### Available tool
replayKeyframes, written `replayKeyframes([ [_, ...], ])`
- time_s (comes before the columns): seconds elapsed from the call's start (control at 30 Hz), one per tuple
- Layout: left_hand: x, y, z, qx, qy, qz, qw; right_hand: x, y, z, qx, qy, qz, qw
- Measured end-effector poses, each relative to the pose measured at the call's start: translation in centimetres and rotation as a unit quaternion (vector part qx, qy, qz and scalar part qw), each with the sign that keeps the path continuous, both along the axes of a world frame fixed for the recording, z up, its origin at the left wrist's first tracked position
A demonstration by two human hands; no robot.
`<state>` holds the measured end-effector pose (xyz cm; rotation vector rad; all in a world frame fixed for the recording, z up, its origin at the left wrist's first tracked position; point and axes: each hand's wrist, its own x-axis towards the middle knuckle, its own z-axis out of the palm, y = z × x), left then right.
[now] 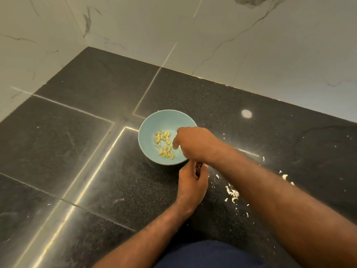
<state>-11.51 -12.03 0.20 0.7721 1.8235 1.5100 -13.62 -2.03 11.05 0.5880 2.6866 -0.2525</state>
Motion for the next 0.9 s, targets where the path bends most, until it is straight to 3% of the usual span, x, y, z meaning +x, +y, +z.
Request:
replayKeyframes([
  [0.23, -0.2, 0.1, -0.5, -0.014, 0.001, 0.014, 1.0, -1.6, -0.1, -1.1, 0.017, -0.071, 0.041, 0.997],
  [0.47, -0.2, 0.2, -0.3, -0.021, -0.008, 0.013, 1.0, -1.6, -0.2, -0.3, -0.034, -0.116, 0.024, 0.992],
  [0.73, -0.2, 0.2, -0.4, 0.014, 0.006, 0.008, 1.0, -1.0, 0.8, 1.2, -0.045, -0.116, 0.034, 0.992],
  [0.9, -0.2, 0.3, -0.7, 0.016, 0.015, 0.013, 1.0, 1.0, 2.8, 2.2, -0.015, -0.057, 0.002, 0.998],
])
